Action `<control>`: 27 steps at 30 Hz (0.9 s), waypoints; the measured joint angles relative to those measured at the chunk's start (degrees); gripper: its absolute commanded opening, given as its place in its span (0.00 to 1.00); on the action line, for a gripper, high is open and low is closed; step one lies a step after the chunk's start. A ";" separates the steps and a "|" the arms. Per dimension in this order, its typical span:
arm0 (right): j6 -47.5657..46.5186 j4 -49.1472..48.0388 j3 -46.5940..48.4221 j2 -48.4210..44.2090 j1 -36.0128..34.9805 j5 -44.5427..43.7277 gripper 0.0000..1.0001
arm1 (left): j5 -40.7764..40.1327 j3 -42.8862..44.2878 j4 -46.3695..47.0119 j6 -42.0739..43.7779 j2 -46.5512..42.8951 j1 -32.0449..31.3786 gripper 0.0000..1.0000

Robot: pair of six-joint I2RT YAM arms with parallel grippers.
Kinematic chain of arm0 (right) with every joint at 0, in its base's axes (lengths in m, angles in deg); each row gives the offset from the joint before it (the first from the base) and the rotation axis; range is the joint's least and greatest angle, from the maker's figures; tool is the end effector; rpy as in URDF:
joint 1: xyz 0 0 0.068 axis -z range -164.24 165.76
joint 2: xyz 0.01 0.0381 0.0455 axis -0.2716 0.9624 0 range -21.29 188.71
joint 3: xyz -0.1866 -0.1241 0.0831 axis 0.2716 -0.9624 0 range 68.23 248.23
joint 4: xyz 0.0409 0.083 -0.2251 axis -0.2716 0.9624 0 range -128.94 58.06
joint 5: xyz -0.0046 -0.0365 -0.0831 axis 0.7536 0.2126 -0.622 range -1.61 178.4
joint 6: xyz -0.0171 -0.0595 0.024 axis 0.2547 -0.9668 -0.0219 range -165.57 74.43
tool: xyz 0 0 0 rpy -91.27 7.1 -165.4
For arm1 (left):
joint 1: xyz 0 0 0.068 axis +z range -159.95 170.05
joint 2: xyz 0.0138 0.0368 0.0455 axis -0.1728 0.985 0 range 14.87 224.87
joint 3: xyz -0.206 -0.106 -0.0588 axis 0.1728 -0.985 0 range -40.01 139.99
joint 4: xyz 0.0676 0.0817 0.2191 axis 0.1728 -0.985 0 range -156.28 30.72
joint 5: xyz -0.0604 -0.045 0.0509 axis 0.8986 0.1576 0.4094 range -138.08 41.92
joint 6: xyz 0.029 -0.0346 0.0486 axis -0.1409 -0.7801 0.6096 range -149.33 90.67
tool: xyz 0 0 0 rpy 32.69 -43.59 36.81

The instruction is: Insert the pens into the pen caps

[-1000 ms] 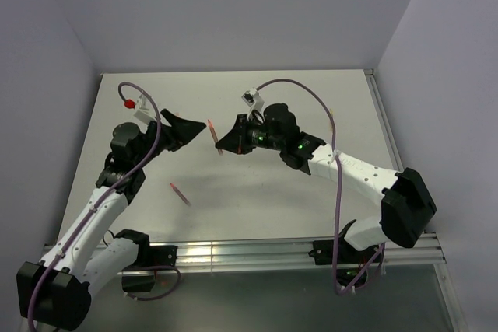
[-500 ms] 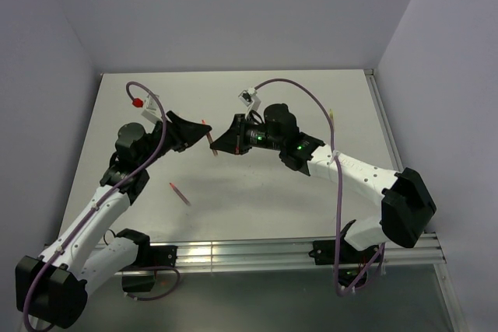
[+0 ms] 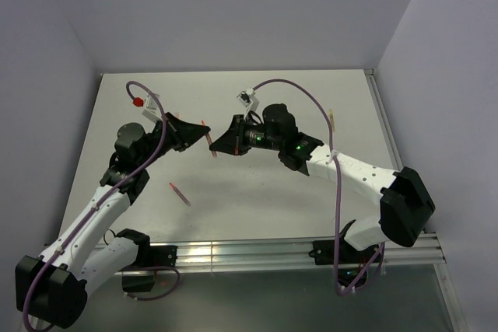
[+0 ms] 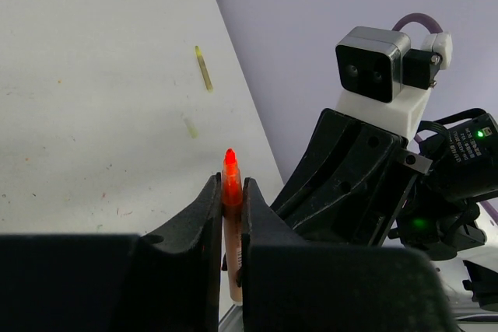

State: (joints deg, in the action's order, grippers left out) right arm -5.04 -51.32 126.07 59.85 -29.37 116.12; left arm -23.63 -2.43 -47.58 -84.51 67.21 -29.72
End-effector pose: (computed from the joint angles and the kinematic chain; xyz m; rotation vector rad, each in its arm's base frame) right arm 0.2182 0.2541 0.2827 -0.4777 1.9429 1.4553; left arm 0.2139 -0.1001 0.2888 -0.1911 1.7880 -1.3188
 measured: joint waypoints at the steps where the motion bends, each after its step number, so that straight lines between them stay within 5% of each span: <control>1: -0.11 0.04 0.02 0.00 0.00 0.00 0.09 | 0.00 0.00 0.00 0.00 -0.02 0.00 0.00; 9: -1.31 1.20 1.44 0.42 -0.46 -0.28 0.29 | -0.28 0.00 -0.02 0.00 -0.90 -0.20 0.00; 27: -2.54 2.45 3.04 2.69 -1.88 -1.62 0.30 | -0.33 -0.46 -0.02 -0.07 -1.03 -1.11 0.00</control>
State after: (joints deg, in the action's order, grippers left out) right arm -7.58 -48.87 129.11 62.54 -31.25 114.50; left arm -23.96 -2.88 -47.60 -84.58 66.18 -30.83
